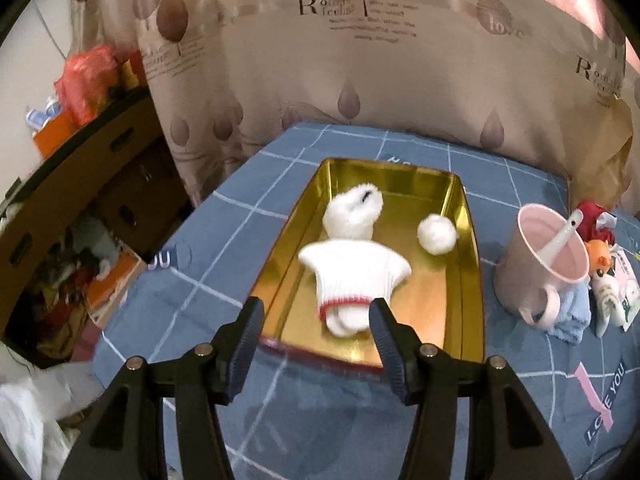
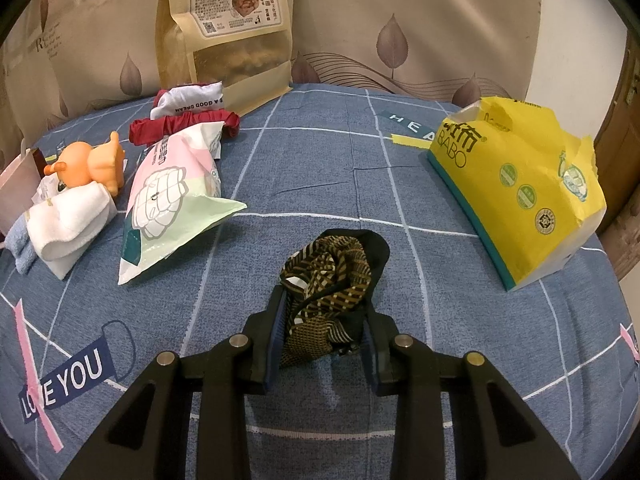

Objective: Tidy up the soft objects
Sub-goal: 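Carry the brown knit scarf into the gold tin with the right gripper and release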

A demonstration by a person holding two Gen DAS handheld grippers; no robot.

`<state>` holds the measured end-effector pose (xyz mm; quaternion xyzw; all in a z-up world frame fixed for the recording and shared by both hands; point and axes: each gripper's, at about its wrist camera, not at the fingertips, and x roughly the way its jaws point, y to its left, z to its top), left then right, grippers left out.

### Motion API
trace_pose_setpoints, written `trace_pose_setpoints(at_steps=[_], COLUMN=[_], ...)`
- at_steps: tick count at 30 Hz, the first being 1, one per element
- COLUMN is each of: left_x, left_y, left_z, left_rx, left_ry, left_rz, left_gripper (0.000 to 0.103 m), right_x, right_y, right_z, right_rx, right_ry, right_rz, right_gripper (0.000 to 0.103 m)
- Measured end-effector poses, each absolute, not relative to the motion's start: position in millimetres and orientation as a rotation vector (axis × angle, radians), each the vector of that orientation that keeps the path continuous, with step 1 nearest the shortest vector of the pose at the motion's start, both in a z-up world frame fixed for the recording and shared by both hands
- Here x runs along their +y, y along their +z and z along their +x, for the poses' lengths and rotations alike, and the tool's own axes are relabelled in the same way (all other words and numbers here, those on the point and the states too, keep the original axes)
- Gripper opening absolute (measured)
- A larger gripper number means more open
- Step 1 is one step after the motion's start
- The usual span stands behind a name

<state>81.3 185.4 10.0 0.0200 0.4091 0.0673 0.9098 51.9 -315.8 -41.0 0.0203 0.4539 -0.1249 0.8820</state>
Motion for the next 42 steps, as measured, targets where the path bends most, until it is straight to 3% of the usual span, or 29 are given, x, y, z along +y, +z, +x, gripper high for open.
trace_pose_setpoints(at_steps=[13, 25, 42], left_x=[201, 222, 238], left_y=[15, 12, 14], left_z=[78, 80, 71], left_rx=[0.838, 0.859, 0.865], left_ry=[0.123, 0.158, 0.182], left_rz=[-0.022, -0.103, -0.159], left_gripper=[0.056, 0.056, 0.056], right_x=[-311, -282, -93], right_y=[-30, 16, 79], right_z=[49, 57, 103], right_rx=[0.933, 0.876, 0.766], right_ry=[-0.279, -0.244, 0.23], right_rz=[0.038, 0.026, -0.05], right_gripper=[0.02, 0.018, 0.018])
